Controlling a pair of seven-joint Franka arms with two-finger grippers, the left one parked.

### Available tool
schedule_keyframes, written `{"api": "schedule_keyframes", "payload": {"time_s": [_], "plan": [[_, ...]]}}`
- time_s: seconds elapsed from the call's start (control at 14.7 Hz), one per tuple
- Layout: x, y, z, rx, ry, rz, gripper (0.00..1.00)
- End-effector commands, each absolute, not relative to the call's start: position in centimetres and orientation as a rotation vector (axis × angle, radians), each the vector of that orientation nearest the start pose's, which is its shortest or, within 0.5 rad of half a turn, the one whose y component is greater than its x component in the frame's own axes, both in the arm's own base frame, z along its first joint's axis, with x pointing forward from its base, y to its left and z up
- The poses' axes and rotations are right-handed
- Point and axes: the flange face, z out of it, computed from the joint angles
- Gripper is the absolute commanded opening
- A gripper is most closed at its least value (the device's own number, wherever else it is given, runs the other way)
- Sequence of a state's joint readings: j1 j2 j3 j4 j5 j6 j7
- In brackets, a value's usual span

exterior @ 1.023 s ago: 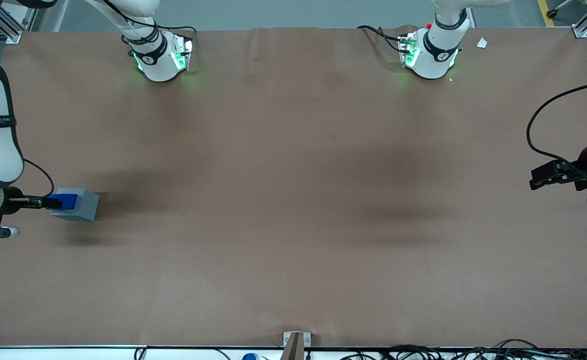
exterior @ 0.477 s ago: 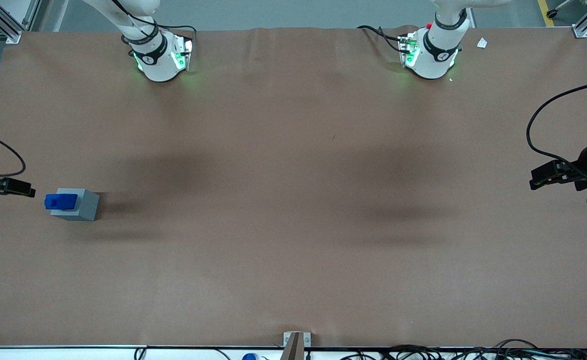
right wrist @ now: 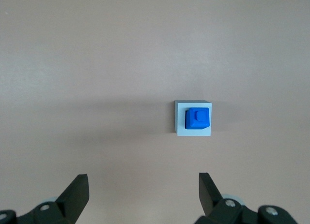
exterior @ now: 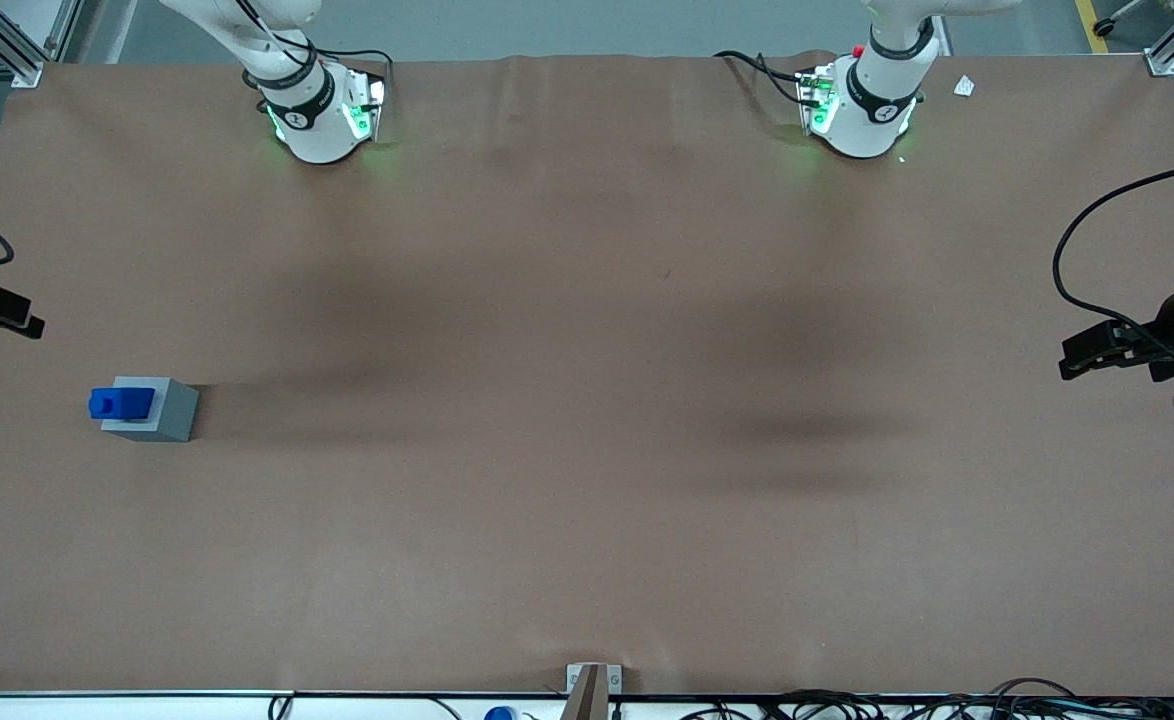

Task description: Insert blue part into gray base with right arm

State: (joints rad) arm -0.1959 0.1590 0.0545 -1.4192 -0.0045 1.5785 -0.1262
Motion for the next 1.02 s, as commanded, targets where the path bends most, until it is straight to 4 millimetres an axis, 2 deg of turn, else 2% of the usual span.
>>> {"api": "schedule_keyframes", "payload": {"time_s": [0.0, 0.14, 0.27, 0.68, 0.95], "plan": [[60.0, -7.9, 62.6, -3.135, 0.035, -0.071, 1.0], [60.2, -7.2, 63.0, -3.141, 0.009, -0.087, 1.0], [60.4, -5.4, 63.3, -3.154, -0.039, -0.091, 1.0], [60.1, -5.4, 62.7, -3.139, -0.023, -0.037, 1.0], [60.0, -4.8, 62.9, -3.149, 0.075, -0.036, 1.0]]}}
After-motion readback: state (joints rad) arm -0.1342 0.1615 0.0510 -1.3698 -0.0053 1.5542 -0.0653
